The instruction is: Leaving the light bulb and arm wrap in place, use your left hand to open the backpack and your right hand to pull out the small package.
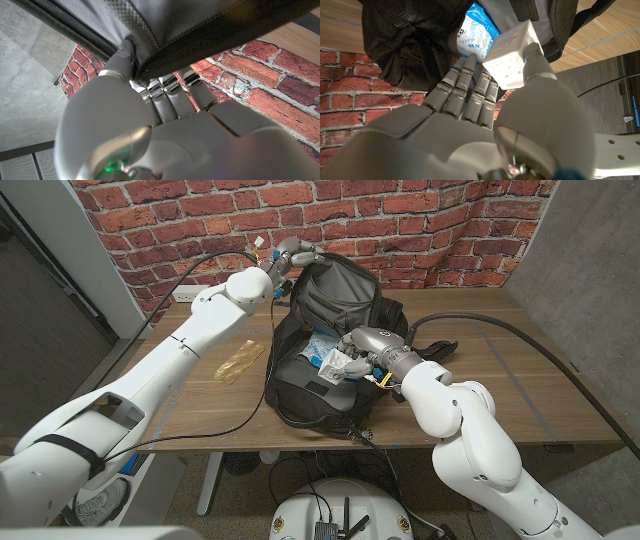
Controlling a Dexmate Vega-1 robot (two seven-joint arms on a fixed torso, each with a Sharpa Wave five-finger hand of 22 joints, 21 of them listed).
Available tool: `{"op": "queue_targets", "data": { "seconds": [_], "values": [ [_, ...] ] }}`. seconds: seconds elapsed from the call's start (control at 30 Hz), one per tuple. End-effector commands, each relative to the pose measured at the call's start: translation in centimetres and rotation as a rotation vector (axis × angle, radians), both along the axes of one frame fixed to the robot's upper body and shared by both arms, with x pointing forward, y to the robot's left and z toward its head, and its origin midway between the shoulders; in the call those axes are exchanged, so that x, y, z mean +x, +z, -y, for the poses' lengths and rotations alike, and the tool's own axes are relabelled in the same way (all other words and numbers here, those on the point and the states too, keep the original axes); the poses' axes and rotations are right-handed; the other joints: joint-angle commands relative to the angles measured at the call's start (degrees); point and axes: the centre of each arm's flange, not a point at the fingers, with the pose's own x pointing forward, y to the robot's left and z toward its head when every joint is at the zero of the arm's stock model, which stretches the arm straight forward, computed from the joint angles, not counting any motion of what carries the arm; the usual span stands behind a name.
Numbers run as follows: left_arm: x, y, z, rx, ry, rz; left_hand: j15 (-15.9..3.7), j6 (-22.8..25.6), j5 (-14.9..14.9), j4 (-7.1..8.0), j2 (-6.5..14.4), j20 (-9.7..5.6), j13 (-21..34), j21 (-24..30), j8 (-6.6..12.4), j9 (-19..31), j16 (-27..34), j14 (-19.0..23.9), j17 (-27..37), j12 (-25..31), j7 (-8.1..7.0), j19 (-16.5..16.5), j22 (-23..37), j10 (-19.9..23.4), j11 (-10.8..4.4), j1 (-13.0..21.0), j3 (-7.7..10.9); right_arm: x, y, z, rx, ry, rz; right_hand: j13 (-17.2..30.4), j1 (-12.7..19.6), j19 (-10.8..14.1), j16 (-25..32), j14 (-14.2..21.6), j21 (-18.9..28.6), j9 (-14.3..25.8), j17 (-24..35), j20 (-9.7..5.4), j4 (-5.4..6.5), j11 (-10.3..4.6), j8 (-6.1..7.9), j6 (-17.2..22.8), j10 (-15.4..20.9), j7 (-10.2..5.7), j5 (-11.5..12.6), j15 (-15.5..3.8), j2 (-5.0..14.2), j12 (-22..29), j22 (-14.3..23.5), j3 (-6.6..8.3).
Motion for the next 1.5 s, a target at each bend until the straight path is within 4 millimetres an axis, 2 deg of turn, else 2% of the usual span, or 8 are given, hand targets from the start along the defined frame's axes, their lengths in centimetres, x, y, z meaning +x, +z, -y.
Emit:
{"op": "queue_targets", "data": {
  "seconds": [0.03,0.87,1.5],
  "values": [
    [0.3,0.0,0.3,-0.002,-0.005,-0.002,0.0,0.1,0.3,2.81,0.4,-6.19,0.3,0.0,0.32,0.1,-0.1,0.5,0.3,0.3,0.28,0.6,0.1,0.6,-0.1,0.0,2.96,-1.0,-0.1,1.6,0.071,-0.007,-0.009,0.2,2.8,0.5,-0.1,0.5,0.2,0.2,0.1,-6.04,0.5,-5.88,0.17,2.6,6.7,-1.99,0.3,-9.96,4.8,0.0,0.3,0.19],
    [0.8,-0.1,0.7,-0.007,0.005,-0.016,-0.01,0.1,0.3,2.77,0.4,-6.18,0.3,0.0,0.35,0.2,-0.1,0.6,0.3,0.4,0.36,0.6,0.1,0.6,-0.12,-0.1,3.0,-2.5,0.2,6.7,0.164,-0.091,-0.041,0.6,3.1,0.4,-0.3,0.9,0.2,0.3,0.2,-6.11,0.37,-5.86,0.44,3.4,7.4,-2.16,0.5,-9.98,5.17,0.1,0.4,0.12],
    [-0.3,-1.1,1.0,-0.023,0.03,-0.019,0.0,0.2,0.3,2.81,0.4,-6.19,0.3,-0.1,0.36,0.1,-0.1,0.6,0.3,0.3,0.3,0.6,0.1,0.5,-0.22,-0.2,3.06,-2.9,-0.2,10.3,0.201,-0.128,-0.061,1.0,4.0,0.4,-0.2,1.1,0.1,0.3,0.5,-6.17,0.0,-5.93,0.57,3.8,7.8,-2.49,0.6,-10.07,5.49,0.2,0.5,0.21]
  ]
}}
